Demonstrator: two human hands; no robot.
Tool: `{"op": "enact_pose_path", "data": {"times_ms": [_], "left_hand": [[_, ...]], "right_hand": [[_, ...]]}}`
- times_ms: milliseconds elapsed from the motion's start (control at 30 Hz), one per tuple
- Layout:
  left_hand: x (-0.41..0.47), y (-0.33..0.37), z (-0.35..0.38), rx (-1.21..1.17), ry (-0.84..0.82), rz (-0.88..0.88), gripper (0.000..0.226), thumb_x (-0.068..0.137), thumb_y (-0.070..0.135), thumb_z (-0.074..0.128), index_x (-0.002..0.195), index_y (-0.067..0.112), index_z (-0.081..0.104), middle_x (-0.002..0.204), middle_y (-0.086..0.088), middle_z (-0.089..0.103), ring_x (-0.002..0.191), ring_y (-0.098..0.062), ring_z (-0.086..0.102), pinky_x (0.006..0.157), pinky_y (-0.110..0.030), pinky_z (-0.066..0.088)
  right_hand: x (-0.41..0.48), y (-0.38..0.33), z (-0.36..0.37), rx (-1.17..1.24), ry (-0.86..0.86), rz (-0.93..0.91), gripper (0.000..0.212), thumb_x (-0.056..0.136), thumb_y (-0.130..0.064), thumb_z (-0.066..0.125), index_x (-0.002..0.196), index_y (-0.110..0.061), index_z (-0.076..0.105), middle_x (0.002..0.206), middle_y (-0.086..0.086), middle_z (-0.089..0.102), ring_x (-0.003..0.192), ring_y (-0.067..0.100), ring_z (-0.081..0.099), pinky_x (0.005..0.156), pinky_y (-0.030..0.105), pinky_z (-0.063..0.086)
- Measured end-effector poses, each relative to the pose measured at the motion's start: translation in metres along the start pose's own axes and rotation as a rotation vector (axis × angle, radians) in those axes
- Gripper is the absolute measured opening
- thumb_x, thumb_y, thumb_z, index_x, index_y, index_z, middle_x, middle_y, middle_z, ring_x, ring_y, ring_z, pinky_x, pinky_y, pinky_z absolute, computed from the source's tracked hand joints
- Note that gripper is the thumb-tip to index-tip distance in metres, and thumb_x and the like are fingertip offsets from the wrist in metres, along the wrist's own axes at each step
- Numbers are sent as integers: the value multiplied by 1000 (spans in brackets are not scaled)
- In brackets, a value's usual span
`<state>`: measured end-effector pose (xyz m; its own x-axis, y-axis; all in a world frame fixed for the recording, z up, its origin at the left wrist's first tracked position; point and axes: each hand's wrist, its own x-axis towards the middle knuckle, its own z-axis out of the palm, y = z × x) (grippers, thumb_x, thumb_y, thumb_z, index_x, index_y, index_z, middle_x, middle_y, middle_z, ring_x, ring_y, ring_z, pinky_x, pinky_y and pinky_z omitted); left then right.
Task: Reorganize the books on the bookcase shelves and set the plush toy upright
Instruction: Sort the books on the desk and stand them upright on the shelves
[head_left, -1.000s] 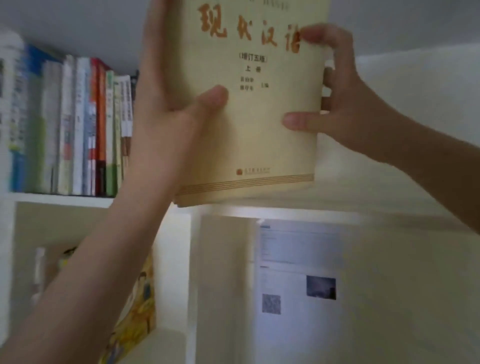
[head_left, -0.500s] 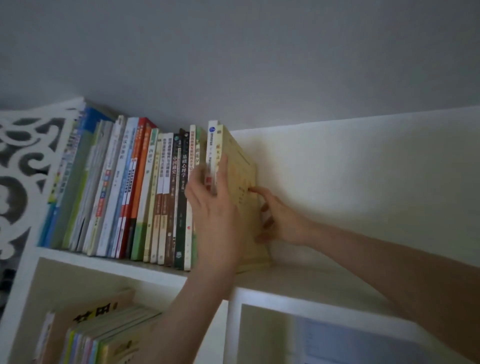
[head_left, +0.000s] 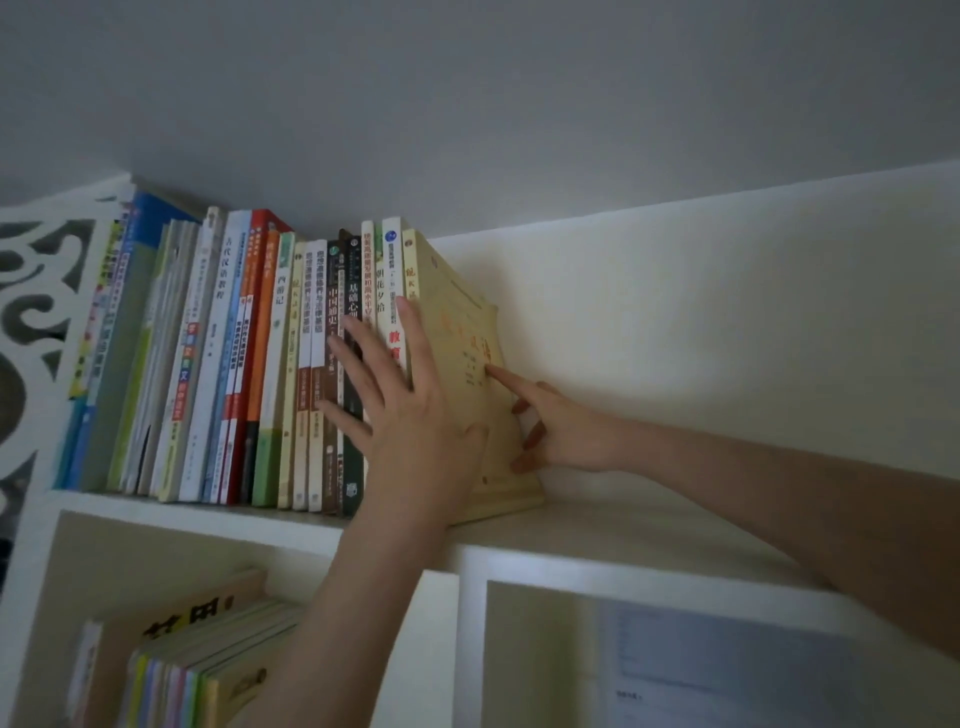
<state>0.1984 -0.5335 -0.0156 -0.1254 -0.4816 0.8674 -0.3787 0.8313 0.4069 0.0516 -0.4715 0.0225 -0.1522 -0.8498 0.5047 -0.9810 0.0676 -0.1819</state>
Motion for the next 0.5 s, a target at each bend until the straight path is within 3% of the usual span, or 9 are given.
{"op": "enact_pose_path", "data": {"times_ms": [133, 267, 333, 367, 433, 467, 500], "left_hand": [[-4, 1, 1, -30, 69, 26, 105, 88, 41, 59, 144, 21, -27, 152, -17, -28, 140, -33, -27, 110, -59, -11], [-19, 14, -6, -108, 282, 171, 82, 90, 23, 60, 151, 13, 7, 157, -20, -5, 144, -36, -12, 113, -52, -8], [-34, 33, -19, -260, 219, 293, 61, 92, 19, 53, 147, 19, 26, 155, -10, 20, 146, -25, 8, 116, -36, 4], [-43, 44, -26, -364, 133, 327, 52, 94, 20, 51, 143, 25, 34, 149, -2, 34, 140, -12, 26, 114, -23, 16], [-57, 64, -35, -575, -25, 344, 40, 95, 21, 52, 133, 32, 47, 131, 14, 47, 109, 19, 44, 89, 3, 30], [-62, 72, -37, -656, -64, 353, 36, 95, 20, 52, 129, 33, 52, 126, 17, 49, 102, 22, 45, 82, 6, 32], [-68, 81, -37, -715, -82, 369, 34, 95, 20, 52, 126, 32, 55, 123, 18, 53, 103, 19, 48, 82, 4, 36]], "right_hand": [[-12, -13, -1, 10, -37, -1, 104, 80, -12, 75, 151, -32, 2, 134, 12, 30, 100, 17, 45, 85, 20, 39], [-24, -17, -4, 30, -81, 4, 104, 79, -17, 76, 151, -32, 2, 135, 9, 32, 100, 15, 46, 84, 23, 41], [-35, -19, -12, 53, -63, -9, 100, 80, -14, 74, 152, -27, 6, 135, 9, 37, 96, 10, 46, 87, 24, 41], [-45, -21, -19, 42, -33, -23, 94, 82, -11, 71, 152, -21, 10, 138, 7, 39, 97, 7, 45, 89, 20, 39], [-72, -29, -36, 13, 34, -42, 81, 84, -9, 67, 150, -14, 18, 144, 3, 41, 103, 5, 40, 89, 4, 35], [-87, -31, -43, 55, 39, -36, 78, 81, -12, 69, 146, -16, 25, 138, -3, 45, 101, 10, 45, 91, 7, 39], [-105, -33, -50, 107, 38, -14, 73, 77, -16, 71, 138, -20, 31, 126, -10, 49, 96, 13, 52, 91, 20, 46]]}}
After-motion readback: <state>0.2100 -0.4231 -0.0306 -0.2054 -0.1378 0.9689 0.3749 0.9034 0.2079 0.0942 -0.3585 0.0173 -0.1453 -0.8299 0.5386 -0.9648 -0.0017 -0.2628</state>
